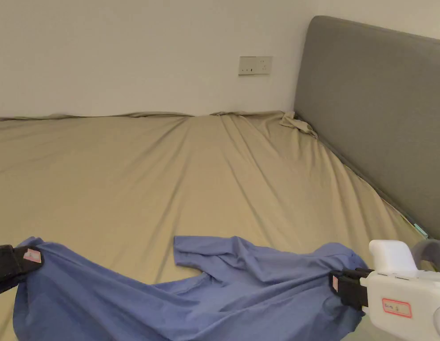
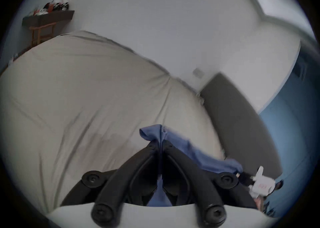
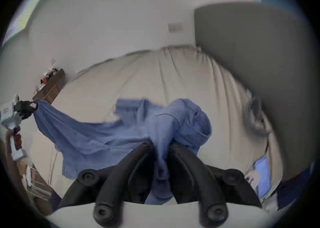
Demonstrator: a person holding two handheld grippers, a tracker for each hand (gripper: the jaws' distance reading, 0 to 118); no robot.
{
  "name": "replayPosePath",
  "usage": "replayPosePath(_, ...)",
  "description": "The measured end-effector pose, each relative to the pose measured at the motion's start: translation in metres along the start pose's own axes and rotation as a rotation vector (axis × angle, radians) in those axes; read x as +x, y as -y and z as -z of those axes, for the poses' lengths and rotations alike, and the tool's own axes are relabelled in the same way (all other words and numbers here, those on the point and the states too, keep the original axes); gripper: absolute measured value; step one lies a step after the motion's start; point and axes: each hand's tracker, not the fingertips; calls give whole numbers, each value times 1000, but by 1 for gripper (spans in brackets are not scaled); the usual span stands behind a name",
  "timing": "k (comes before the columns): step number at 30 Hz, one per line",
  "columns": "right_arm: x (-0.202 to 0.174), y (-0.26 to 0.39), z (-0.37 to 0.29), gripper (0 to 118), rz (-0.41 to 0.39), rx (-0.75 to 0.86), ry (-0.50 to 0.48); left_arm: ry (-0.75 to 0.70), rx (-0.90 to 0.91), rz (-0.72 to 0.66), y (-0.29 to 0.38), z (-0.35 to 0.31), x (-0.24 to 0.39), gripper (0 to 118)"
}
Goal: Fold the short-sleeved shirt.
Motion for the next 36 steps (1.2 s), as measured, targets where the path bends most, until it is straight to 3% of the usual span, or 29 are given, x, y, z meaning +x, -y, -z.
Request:
replayPosePath(2, -6, -40, -3, 16, -16, 48, 13, 32, 109, -58, -37, -5, -7, 0)
replayPosePath(9, -20, -178, 21, 16, -55, 169, 55, -96, 425, -85, -142, -29, 12, 0)
replayPosePath(11, -29, -222, 36, 16, -87, 170, 58, -79, 384, -115, -174, -16, 10, 0)
replayPosePath(15, -43, -292, 49, 16, -101, 157, 85, -132, 392, -47, -212, -7, 20, 0)
replayPosePath(21, -65, -360, 71, 16, -133, 144, 92, -156, 327, -49, -262, 22, 20, 0)
replayPosePath(27, -84, -347, 111, 16, -146, 115, 84, -227, 233, 22, -258, 77, -2, 0)
replayPosePath(36, -45, -177, 182, 16, -60, -94, 12, -271, -12, 63, -143, 109, -71, 0)
